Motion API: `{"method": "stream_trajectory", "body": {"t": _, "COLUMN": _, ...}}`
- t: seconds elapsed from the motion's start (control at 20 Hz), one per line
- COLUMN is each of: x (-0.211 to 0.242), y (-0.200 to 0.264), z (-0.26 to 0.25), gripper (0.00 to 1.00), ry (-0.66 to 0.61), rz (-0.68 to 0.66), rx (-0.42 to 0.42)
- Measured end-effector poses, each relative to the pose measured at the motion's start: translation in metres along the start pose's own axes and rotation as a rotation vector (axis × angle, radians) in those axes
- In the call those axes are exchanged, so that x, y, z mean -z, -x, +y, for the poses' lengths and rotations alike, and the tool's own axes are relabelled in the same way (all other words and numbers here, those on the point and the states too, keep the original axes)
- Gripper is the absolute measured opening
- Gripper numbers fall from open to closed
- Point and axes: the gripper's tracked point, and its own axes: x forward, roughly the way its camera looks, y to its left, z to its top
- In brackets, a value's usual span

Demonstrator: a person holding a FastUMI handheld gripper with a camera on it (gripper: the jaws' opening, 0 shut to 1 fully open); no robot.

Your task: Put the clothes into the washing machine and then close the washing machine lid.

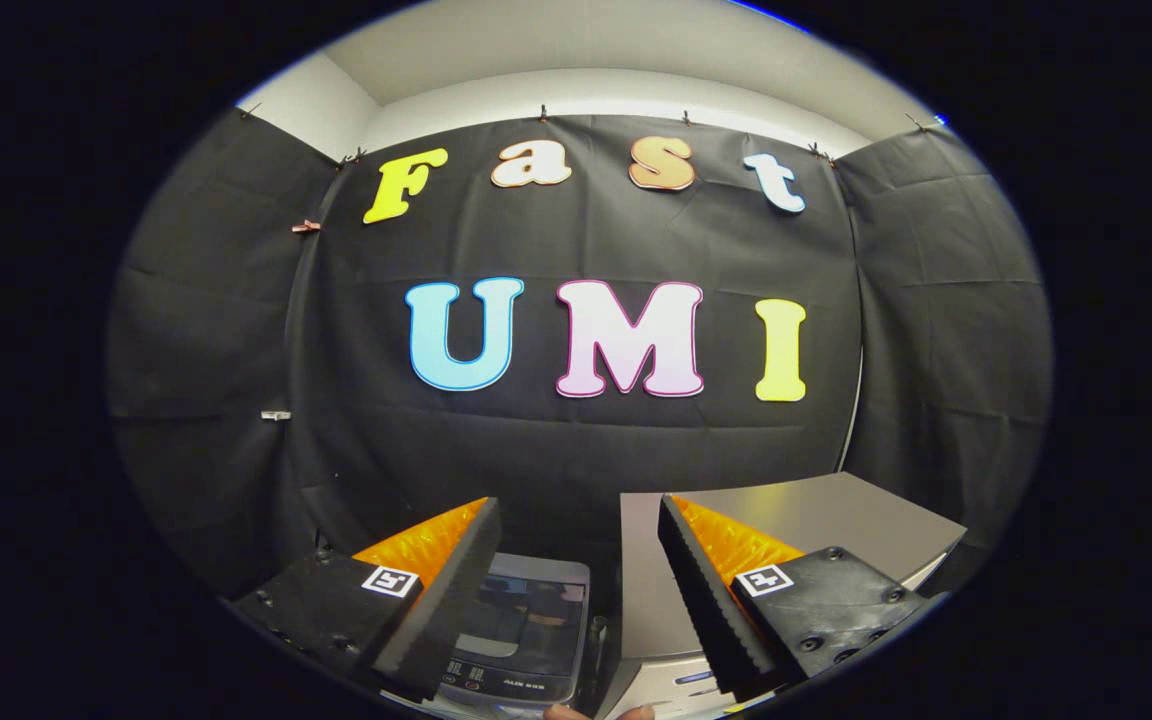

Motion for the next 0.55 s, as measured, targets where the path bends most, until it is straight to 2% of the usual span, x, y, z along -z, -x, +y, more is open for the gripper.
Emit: {"method": "stream_trajectory", "body": {"t": 0.55, "x": -0.0032, "y": 0.0030, "z": -0.0015, "gripper": 0.99, "ry": 0.001, "rz": -0.013, "rx": 0.005}}
